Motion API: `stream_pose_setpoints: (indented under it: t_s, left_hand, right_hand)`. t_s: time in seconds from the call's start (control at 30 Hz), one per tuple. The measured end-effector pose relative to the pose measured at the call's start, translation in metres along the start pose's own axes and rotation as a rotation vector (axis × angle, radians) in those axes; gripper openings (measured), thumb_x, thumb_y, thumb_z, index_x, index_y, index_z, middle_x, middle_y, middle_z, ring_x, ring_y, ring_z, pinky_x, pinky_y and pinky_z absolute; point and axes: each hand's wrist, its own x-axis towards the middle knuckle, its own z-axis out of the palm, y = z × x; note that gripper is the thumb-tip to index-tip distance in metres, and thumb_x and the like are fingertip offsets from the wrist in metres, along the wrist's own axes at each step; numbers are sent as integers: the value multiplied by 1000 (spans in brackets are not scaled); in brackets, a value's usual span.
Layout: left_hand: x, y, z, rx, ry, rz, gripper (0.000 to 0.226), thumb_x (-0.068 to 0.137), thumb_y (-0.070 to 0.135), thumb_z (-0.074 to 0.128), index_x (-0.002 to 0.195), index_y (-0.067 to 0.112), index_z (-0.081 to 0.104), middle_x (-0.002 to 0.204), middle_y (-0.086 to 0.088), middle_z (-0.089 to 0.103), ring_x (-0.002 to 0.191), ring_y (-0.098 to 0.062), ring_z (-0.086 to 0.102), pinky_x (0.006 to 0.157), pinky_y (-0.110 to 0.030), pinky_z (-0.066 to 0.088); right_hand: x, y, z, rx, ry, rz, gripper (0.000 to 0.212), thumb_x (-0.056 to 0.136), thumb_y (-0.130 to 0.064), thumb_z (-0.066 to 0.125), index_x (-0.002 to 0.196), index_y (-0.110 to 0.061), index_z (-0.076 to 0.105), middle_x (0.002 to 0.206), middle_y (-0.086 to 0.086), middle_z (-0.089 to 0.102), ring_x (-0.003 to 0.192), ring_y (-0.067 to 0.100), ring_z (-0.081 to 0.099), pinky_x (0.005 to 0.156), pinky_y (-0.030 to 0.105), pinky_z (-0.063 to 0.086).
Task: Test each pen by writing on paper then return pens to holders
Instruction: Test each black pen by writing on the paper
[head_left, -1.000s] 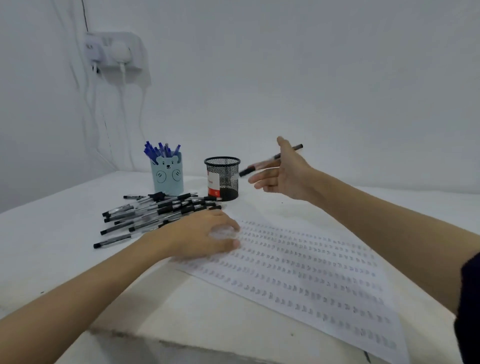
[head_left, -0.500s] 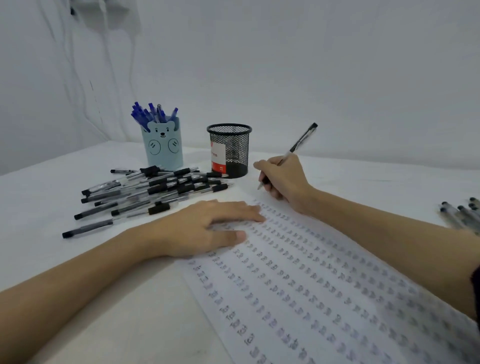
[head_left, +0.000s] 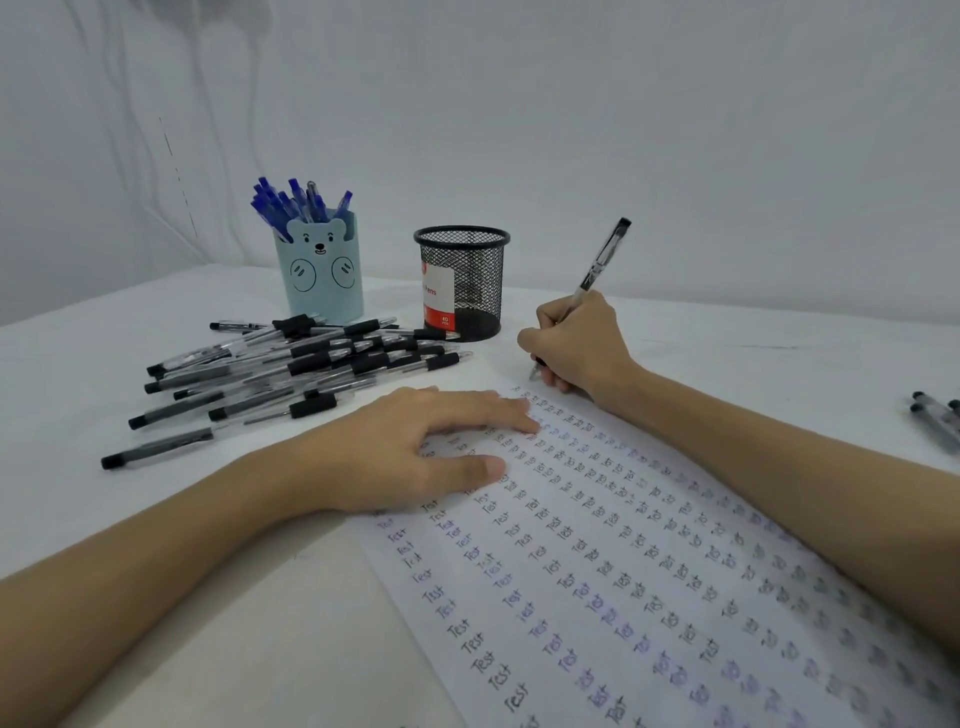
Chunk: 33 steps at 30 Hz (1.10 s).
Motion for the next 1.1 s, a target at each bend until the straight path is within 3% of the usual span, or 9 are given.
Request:
stream_pose_setpoints:
  t_s: [0.37,0.77,1.1]
  left_hand:
    - [-1,3,1,-34,19,-28,41,79,52,54,120,55,51,133,41,38,126,22,28,112,-14,21]
    - [0,2,2,-49,25,-16,47,73,61,51,120,53,53,135,36,42,127,19,29,114,-21,22]
    - [0,3,2,-59,23,-28,42,79,50,55,121,51,53,135,35,42,127,19,29,114,-20,21]
  right_hand:
    - [0,1,0,-6,27,-4,41,71,6,51,43,-13,26,48,9,42,29,18,41,30,12,24]
    - [0,-1,0,-23,43,-2,40,71,6,49,45,-13,25,53,11,41,22,10,38,31,10,22]
    - [0,1,0,-17,59,9,40,72,6,50,46,-13,26,51,11,42,24,11,41,30,11,25]
